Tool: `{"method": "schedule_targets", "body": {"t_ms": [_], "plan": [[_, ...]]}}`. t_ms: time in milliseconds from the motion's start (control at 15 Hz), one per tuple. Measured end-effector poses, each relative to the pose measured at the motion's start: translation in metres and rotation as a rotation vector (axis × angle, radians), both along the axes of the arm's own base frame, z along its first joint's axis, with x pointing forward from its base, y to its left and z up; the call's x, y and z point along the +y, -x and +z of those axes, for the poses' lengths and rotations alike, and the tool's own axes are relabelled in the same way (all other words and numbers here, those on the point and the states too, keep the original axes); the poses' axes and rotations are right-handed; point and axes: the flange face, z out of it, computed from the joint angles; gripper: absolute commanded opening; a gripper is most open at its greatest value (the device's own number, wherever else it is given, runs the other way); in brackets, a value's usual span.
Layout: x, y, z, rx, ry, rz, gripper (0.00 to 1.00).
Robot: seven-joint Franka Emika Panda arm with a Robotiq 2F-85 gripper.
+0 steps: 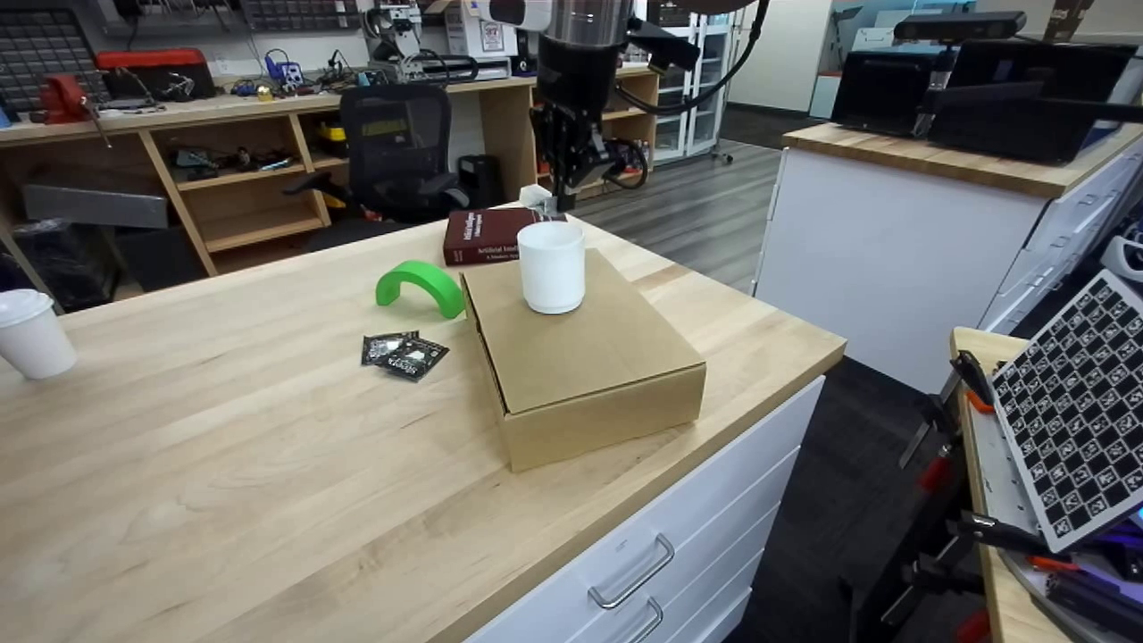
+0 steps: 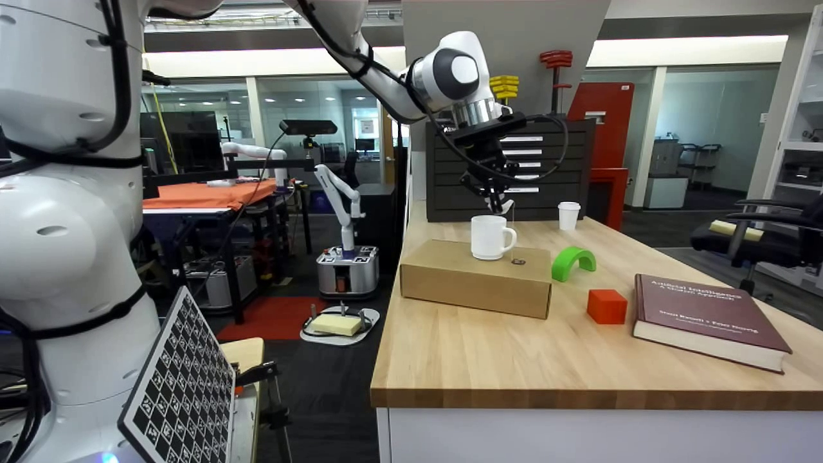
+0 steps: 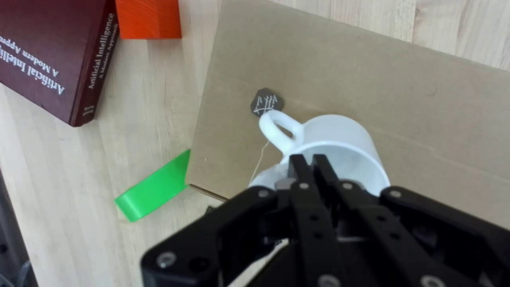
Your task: Put the tea bag into the coffee mug.
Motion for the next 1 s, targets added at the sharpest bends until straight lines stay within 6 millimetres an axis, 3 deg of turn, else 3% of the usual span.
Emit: {"method": "schedule_targets", "body": {"t_ms": [467, 533, 1000], "plan": [[0.0010, -0.0010, 0.0032, 0.003, -0.028, -0.004, 0.02], [0.0010, -0.0011, 0.0035, 0.003, -0.029, -0.005, 0.27], [-0.0006, -0.0020, 0.0046, 0.001, -0.031, -0.009, 0.70]]}}
